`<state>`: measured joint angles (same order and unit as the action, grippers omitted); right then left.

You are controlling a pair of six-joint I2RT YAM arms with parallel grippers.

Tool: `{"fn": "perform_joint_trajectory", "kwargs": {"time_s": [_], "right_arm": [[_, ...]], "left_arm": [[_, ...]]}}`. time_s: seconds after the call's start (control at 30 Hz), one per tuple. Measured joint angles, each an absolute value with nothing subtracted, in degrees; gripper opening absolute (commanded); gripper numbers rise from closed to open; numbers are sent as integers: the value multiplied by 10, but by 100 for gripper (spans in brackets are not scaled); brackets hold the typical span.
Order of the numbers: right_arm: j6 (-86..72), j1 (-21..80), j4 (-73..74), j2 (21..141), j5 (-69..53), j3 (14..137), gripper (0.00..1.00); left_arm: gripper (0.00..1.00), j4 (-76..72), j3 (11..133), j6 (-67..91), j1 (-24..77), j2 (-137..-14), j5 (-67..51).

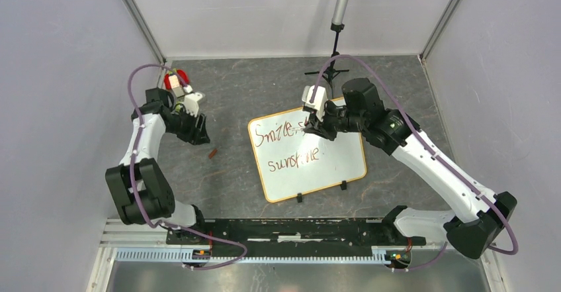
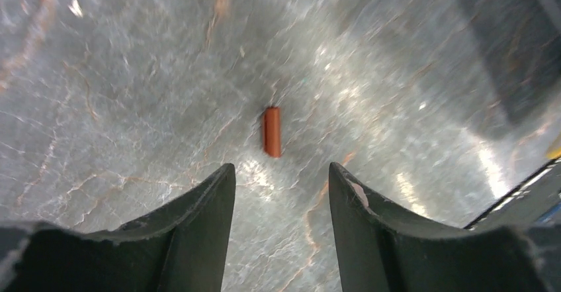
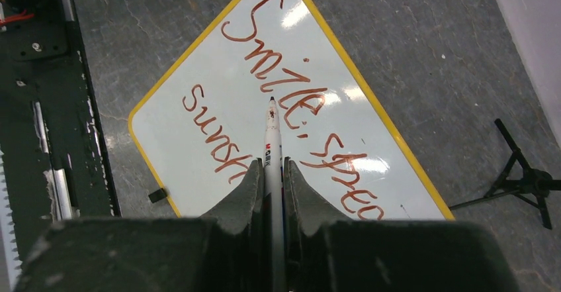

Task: Write a sentence on the whiteboard
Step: Pick up the pen cap from the center of the board.

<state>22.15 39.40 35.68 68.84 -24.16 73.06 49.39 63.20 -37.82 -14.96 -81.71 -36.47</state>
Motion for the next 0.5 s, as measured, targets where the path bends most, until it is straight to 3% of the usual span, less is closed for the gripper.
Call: {"fn": "perform_joint_trajectory", "kwargs": {"time_s": [0.5], "right_arm": [[179,354,330,712,-315,736,0]], "left_arm": [[54,416,540,-441,-64,-914,-193]]}}
